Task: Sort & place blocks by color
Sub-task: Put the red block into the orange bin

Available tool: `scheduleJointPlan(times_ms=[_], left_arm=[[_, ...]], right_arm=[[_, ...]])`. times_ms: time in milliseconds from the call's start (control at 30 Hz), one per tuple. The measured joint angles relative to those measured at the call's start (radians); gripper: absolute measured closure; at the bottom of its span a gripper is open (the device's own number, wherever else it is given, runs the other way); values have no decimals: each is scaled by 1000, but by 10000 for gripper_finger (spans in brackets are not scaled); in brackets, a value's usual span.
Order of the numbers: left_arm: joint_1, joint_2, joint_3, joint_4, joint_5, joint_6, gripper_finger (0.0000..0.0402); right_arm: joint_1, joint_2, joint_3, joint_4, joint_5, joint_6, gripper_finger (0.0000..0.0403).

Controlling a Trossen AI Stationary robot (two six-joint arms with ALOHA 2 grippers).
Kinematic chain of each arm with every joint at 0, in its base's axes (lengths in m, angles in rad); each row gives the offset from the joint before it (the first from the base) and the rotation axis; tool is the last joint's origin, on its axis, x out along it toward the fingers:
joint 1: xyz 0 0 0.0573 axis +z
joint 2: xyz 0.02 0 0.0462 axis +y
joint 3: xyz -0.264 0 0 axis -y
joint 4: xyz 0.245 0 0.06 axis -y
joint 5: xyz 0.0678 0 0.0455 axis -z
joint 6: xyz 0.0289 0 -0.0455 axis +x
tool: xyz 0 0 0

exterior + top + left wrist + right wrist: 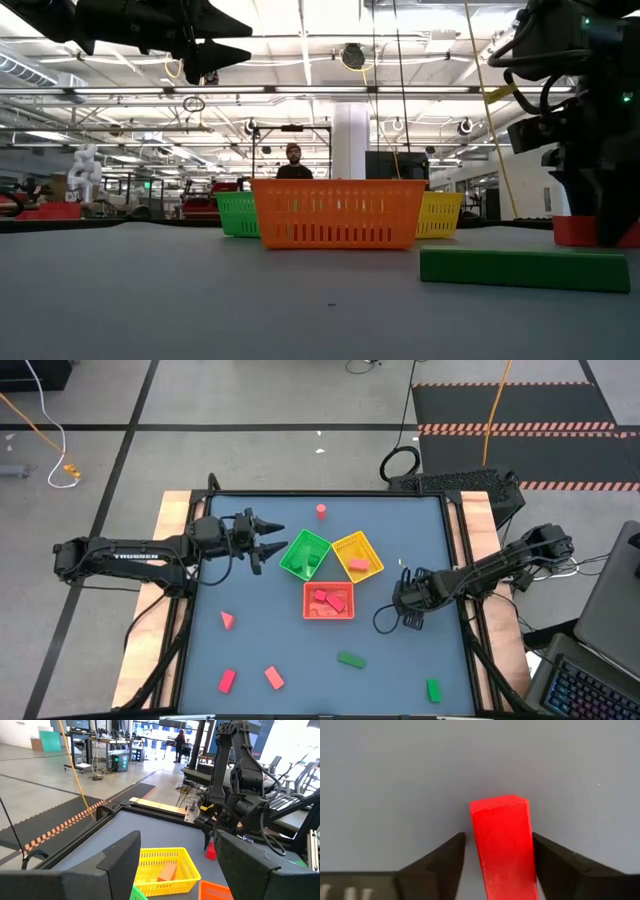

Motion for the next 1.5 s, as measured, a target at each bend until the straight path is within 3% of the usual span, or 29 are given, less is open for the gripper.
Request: scheduleJointPlan(times_ms=[167, 400, 633, 867, 1067, 1200, 1367, 1500], left_arm=[[0, 0, 0, 0, 0, 1, 149], [0, 0, 0, 0, 0, 1, 149], [1, 0, -1, 5, -1, 3, 149], [1, 0, -1, 7, -1, 2, 149], [1, 0, -1, 9, -1, 2, 149], [1, 0, -1, 8, -1, 2, 149], [1, 0, -1, 4, -1, 2, 149], [1, 0, -1, 1, -1, 2, 149]], right_arm=[[0, -2, 0, -2, -27, -4, 283], [0, -36, 36, 17, -48, 20, 282], [0, -45, 140, 279, 5, -65, 282], [-26, 37, 196, 587, 98, -253, 282], [-73, 163, 235, 687, 108, -339, 282], [-88, 250, 273, 710, 60, -373, 282], [-88, 287, 295, 706, 55, -376, 282], [-88, 273, 295, 700, 58, -374, 217]])
